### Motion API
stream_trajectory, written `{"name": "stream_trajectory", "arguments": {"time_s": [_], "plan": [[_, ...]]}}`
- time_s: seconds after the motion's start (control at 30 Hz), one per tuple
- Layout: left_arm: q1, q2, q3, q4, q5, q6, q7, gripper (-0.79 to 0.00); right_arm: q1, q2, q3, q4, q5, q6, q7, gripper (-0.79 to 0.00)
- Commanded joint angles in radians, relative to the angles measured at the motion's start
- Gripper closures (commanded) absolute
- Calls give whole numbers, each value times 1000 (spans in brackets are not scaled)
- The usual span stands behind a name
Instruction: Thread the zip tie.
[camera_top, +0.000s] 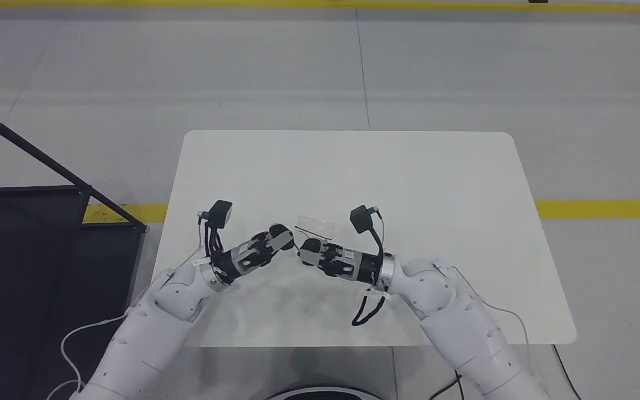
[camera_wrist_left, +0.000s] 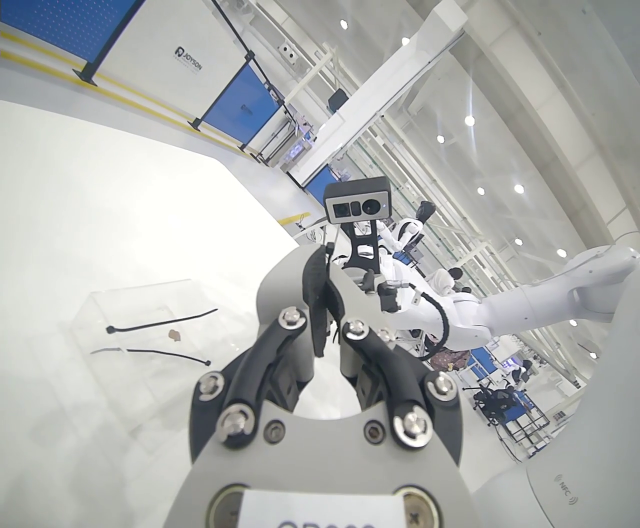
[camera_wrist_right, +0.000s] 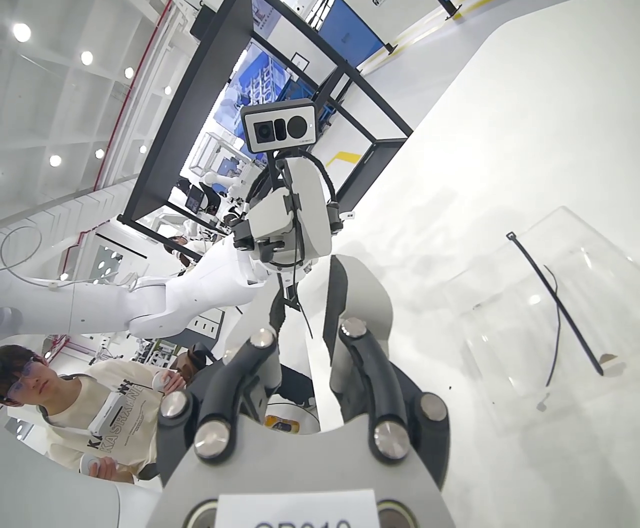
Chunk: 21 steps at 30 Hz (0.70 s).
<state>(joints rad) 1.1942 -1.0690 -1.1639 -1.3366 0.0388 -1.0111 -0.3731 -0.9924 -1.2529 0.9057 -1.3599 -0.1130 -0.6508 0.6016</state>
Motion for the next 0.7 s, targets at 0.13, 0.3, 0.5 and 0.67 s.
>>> {"name": "stream_trajectory", "arguments": {"time_s": [0.13,0.3,0.5,0.67], "plan": [[1,-1,-1,-1,1,-1,-1,0,-1,-1,1,0,-1,-3,0,0],[1,-1,-1,-2,1,-1,-4,0,-2,-1,2,0,-2,-4,0,0],[-1,-2,3,2,-5,-1,-10,-283,-3,-2,4,1,-2,-6,-3,0],[-2,-2,3,2,-8,-1,-16,-265,-5,-2,5,-1,-6,-6,-8,0]]}}
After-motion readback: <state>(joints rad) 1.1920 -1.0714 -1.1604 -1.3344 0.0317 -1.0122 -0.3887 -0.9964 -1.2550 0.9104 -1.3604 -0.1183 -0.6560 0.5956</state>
